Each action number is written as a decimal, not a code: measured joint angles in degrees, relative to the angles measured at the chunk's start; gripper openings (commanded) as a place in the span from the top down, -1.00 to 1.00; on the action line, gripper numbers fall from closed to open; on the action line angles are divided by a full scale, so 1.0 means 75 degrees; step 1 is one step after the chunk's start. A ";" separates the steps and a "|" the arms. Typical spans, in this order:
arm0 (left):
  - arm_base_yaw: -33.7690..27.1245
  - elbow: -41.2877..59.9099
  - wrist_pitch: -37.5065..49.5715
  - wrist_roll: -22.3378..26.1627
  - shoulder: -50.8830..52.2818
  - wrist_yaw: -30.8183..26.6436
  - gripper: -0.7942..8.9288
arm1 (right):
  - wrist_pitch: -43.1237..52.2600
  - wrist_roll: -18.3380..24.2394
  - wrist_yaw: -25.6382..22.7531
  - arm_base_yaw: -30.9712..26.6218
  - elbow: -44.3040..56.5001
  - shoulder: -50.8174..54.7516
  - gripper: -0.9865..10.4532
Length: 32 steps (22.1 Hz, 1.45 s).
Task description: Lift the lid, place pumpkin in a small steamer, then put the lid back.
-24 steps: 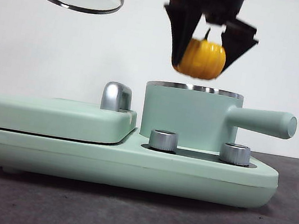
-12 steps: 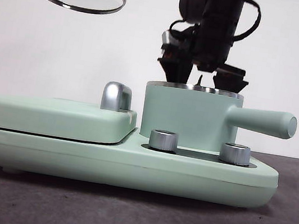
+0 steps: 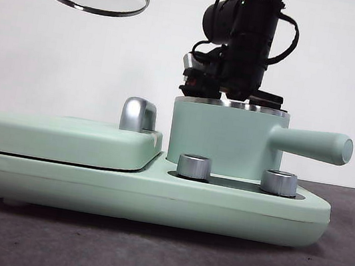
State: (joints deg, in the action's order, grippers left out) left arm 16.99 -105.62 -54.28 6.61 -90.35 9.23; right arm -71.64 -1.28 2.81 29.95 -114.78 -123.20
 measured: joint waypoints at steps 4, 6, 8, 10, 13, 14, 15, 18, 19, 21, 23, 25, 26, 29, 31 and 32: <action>0.0000 0.0000 0.0000 0.0000 0.0000 0.0003 0.59 | 0.0079 0.0000 -0.0041 0.0006 0.0000 0.0000 0.11; 0.0000 0.0000 0.0000 0.0000 0.0000 0.0000 0.59 | 0.0102 0.0000 -0.0213 0.0035 0.0000 0.0000 0.11; 0.0000 0.0000 0.0000 0.0000 0.0000 0.0003 0.60 | 0.0102 0.0000 -0.0341 0.0061 0.0000 0.0000 0.11; 0.0000 0.0000 0.0000 0.0000 0.0000 0.0000 0.59 | 0.0102 0.0000 -0.0356 0.0064 0.0000 0.0000 0.11; 0.0000 0.0000 0.0000 0.0000 0.0000 0.0003 0.59 | 0.0102 0.0000 -0.0358 0.0096 0.0000 0.0000 0.07; 0.0000 0.0000 0.0000 0.0000 0.0000 0.0000 0.59 | 0.0105 0.0000 -0.0361 0.0111 0.0000 0.0000 0.01; 0.0000 0.0000 0.0003 0.0000 0.0000 0.0000 0.59 | 0.0111 0.0000 -0.0373 0.0131 0.0000 0.0000 -0.05; 0.0000 0.0000 0.0000 0.0000 0.0000 0.0003 0.59 | 0.0152 0.0000 -0.0405 0.0134 -0.0044 0.0000 -0.06; 0.0000 0.0000 0.0000 0.0000 0.0000 0.0000 0.59 | 0.0090 0.0000 -0.0405 0.0137 -0.0090 0.0000 -0.06; 0.0000 0.0000 0.0003 0.0000 0.0000 0.0000 0.59 | -0.0213 0.0000 -0.0388 0.0157 -0.0323 0.0000 -0.06; 0.0000 0.0000 0.0003 0.0000 0.0000 0.0000 0.59 | -0.0539 0.0000 -0.0382 0.0166 -0.0816 0.0000 -0.06; 0.0000 0.0000 0.0000 0.0000 0.0000 0.0000 0.59 | -0.0685 -0.0003 -0.0382 0.0166 -0.1405 0.0000 -0.06; 0.0000 0.0000 0.0000 -0.0003 0.0000 0.0003 0.59 | -0.0699 -0.0012 -0.0382 0.0163 -0.1647 0.0000 -0.06; 0.0000 0.0000 0.0000 0.0000 0.0000 0.0003 0.59 | -0.0702 -0.0087 -0.0379 0.0149 -0.1769 0.0192 -0.06; 0.0000 0.0000 -0.0003 0.0000 0.0000 0.0003 0.59 | -0.0705 -0.0099 -0.0379 0.0140 -0.1649 0.0586 -0.06; 0.0000 0.0000 -0.0009 -0.0003 0.0000 0.0000 0.59 | -0.0705 -0.0114 -0.0379 0.0140 -0.1434 0.0968 -0.06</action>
State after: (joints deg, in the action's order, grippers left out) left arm 16.99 -105.62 -54.35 6.59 -90.35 9.23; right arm -76.93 -2.13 -0.03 31.00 -125.54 -115.94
